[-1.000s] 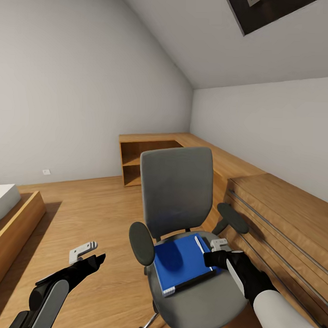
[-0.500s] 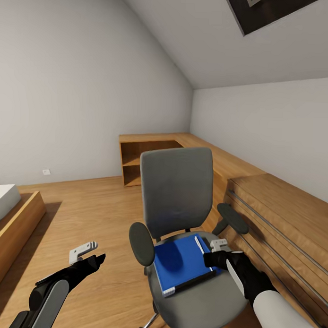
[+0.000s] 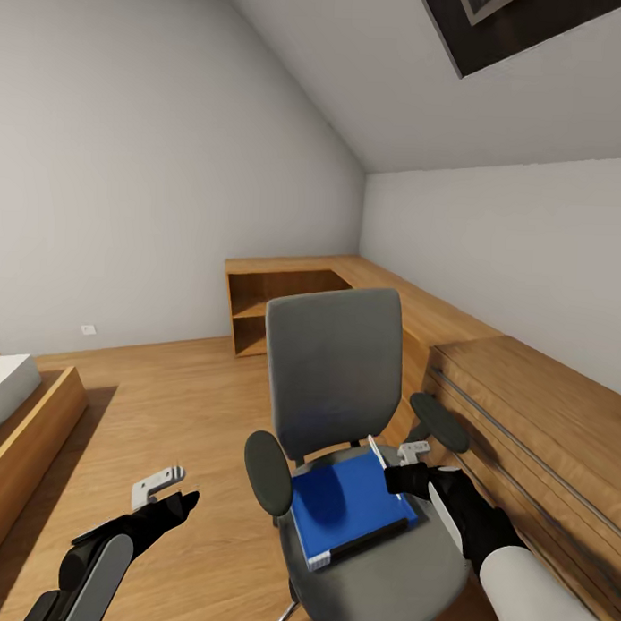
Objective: In the bedroom, organize the workspace by keeping the computer under the desk, ensuring the monitor is on the desk, placing the keyboard on the desk next to the monitor, placing the mouse on the desk next to the keyboard, moving the folder from the swivel chair onto the desk next to the mouse, stacking the notebook on top of the folder with the pen on top of the notebook, and positioning the swivel chair next to the desk.
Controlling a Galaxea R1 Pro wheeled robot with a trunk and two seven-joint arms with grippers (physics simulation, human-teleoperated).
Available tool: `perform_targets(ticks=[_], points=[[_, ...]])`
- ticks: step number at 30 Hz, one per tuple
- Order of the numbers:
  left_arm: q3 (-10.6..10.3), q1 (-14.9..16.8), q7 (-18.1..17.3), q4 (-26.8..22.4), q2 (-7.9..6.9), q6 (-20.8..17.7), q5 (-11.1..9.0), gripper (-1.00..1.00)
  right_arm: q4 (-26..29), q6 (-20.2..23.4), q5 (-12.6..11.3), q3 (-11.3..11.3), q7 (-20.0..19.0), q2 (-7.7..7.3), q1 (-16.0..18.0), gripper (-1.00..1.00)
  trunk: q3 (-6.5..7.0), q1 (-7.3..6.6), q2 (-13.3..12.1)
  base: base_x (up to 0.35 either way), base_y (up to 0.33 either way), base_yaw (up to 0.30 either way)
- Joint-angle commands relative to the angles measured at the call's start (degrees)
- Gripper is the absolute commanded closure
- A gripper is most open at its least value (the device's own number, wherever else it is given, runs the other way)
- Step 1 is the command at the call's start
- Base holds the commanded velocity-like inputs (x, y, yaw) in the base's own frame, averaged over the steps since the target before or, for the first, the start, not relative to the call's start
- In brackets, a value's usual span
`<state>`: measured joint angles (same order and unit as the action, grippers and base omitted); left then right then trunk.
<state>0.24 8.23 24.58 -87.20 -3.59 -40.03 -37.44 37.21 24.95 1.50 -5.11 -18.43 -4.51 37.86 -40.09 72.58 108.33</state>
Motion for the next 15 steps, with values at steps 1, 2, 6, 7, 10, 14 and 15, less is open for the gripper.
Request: perform_targets(ticks=[1, 2, 6, 7, 10, 14, 15], points=[[-0.03, 0.04, 0.53, 0.51, -0.04, -0.14, -0.64, -1.00, 0.16, 0.24, 0.05, -0.16, -0.15, -0.05, 0.01, 1.00, 0.12, -0.23, -0.39, 0.000, 0.000, 0.000], [-0.05, 0.04, 0.54, 1.04, -0.07, -0.14, -0.63, -1.00, 0.29, 0.19, 0.05, -0.16, -0.15, -0.05, -0.01, 1.00, 0.30, -0.45, -0.79, 0.000, 0.000, 0.000], [0.01, 0.04, 0.55, 1.88, -0.09, -0.14, -0.62, -1.00, 2.66, 0.26, 0.06, -0.12, -0.15, -0.06, -0.14, 1.00, 1.02, -1.33, -2.39, 0.000, 0.000, 0.000], [0.01, 0.04, 0.56, 1.97, -0.10, -0.14, -0.62, -1.00, 3.99, 0.38, 0.07, -0.11, -0.14, -0.06, -0.22, 1.00, 1.20, -1.55, -2.79, 0.000, 0.000, 0.000], [0.10, 0.04, 0.59, 2.07, -0.10, -0.12, -0.60, -1.00, 7.21, 0.59, 0.06, -0.09, -0.07, -0.07, -0.61, 1.00, 1.74, -2.21, -4.00, 0.000, 0.000, 0.000], [0.22, 0.04, 0.66, 2.11, -0.10, -0.06, -0.48, -1.00, 9.82, 0.69, 0.02, -0.08, -0.04, -0.09, -2.03, 1.00, 2.46, -3.09, -5.60, 0.000, 0.000, 0.000], [0.23, 0.04, 0.66, 2.11, -0.10, -0.06, -0.47, -1.00, 10.22, 0.69, 0.01, -0.08, -0.04, -0.10, -2.20, 1.00, 2.64, -3.31, -6.00, 0.000, 0.000, 0.000]])
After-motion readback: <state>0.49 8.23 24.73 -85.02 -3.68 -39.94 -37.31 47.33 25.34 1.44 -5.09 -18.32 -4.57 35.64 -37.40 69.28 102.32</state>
